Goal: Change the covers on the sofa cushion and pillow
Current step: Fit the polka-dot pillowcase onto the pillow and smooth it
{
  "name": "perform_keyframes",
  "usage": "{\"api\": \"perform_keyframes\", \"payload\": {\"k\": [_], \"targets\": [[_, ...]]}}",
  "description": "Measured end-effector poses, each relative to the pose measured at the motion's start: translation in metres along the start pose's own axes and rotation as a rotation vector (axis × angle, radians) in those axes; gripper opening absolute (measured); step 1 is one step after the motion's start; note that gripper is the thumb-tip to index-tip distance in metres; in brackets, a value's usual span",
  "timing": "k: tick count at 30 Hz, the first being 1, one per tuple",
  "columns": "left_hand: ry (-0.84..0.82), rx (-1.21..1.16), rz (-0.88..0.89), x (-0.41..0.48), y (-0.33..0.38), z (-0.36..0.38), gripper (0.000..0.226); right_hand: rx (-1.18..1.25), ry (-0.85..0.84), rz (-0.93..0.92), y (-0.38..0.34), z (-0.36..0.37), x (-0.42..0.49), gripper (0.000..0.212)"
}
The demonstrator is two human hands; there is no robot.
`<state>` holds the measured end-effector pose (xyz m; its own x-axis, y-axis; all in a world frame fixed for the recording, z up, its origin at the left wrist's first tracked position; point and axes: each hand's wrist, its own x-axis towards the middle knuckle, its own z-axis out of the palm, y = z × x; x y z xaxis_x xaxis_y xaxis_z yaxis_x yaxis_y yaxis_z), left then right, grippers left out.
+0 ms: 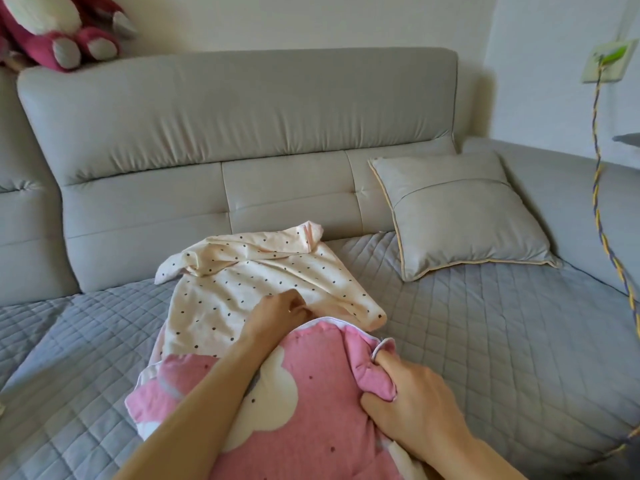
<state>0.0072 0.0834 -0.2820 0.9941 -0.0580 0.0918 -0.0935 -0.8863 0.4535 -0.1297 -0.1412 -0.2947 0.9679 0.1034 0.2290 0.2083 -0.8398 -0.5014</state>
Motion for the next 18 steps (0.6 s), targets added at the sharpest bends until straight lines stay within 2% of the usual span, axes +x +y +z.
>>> {"api": "perform_keyframes", "payload": {"k": [3,6,11,15,18], "targets": [[0.117,-0.179,-0.063,-0.002,-0.004,-0.003,0.003,-0.023,0.017,-0.013,-0.001,0.004,0.004,0.050],[0.075,-0.208,-0.005,-0.006,-0.003,-0.006,0.016,-0.033,0.019,0.001,-0.003,0.006,0.009,0.046],[0.114,-0.316,0.038,0.003,0.007,-0.025,0.018,0.001,0.025,0.073,-0.008,0.005,0.017,0.053],[-0.143,-0.224,0.091,0.016,0.017,-0.047,0.021,0.170,0.034,0.145,-0.012,0.000,0.031,0.036],[-0.452,0.031,0.113,0.022,0.029,-0.057,0.033,0.176,-0.019,0.135,-0.018,-0.004,0.033,0.026]]}}
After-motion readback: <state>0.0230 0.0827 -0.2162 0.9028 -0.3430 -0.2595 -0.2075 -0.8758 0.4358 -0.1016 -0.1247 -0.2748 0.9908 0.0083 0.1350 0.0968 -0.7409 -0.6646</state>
